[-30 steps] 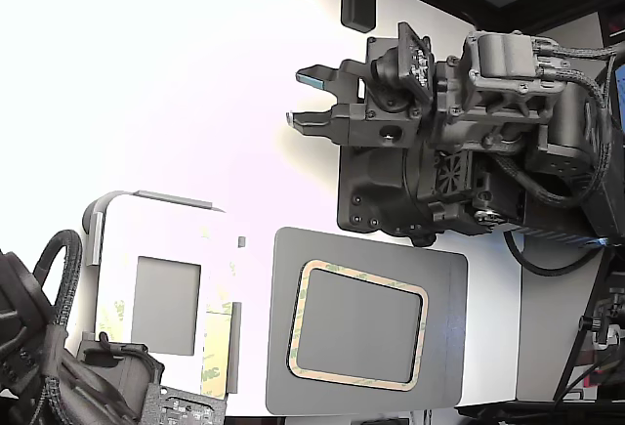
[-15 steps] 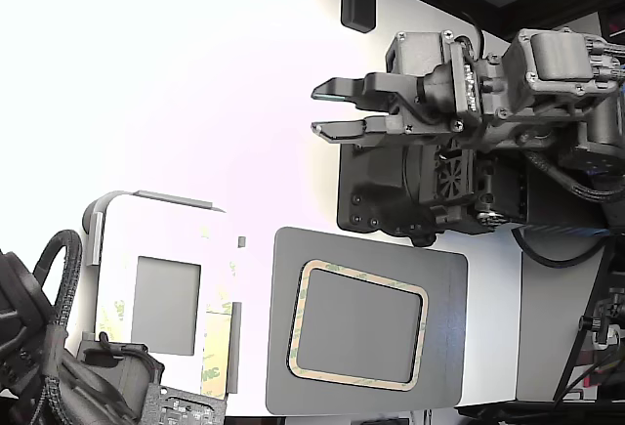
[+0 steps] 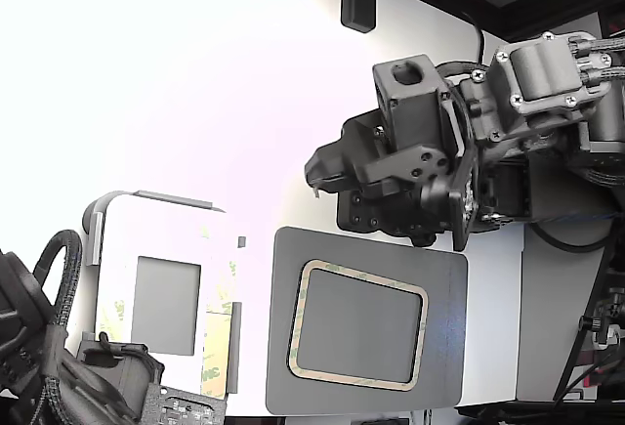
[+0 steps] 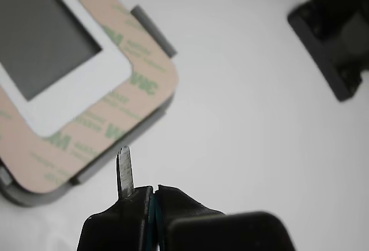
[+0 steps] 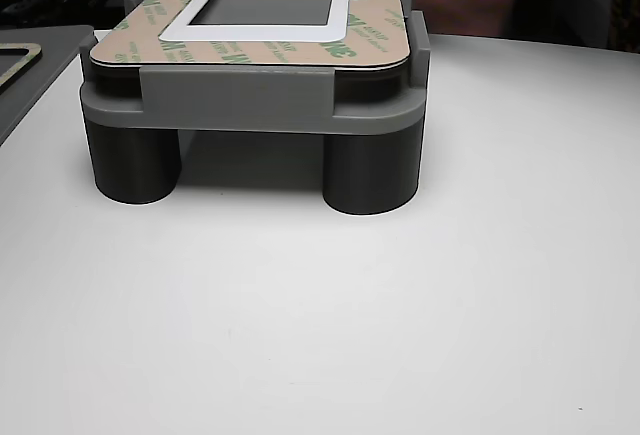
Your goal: Peel off protective film from adhesive tape.
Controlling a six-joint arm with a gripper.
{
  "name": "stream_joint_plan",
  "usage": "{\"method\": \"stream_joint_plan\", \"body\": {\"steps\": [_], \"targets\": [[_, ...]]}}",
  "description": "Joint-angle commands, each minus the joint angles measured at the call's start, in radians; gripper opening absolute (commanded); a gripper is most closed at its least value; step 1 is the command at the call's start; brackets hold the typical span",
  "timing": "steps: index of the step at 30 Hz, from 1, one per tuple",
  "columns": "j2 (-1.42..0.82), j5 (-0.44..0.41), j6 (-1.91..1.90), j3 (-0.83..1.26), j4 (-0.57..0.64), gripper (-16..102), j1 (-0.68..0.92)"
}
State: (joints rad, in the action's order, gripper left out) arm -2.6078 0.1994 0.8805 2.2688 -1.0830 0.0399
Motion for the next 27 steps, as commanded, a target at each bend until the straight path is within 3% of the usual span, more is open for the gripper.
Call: {"method": "stream_joint_plan", "body": {"steps": [1, 14, 23, 27], "targets": [[0.02, -0.026, 0.164, -0.038, 0.017, -11, 0.035], [0.187, -0.035, 0.632, -0.018, 0.17, -10, 0.141], [0.322, -0.173, 0.681, -0.044, 0.25, -10, 0.327], [0.368, -0.179, 0.719, -0.049, 0.281, -10, 0.362]]}}
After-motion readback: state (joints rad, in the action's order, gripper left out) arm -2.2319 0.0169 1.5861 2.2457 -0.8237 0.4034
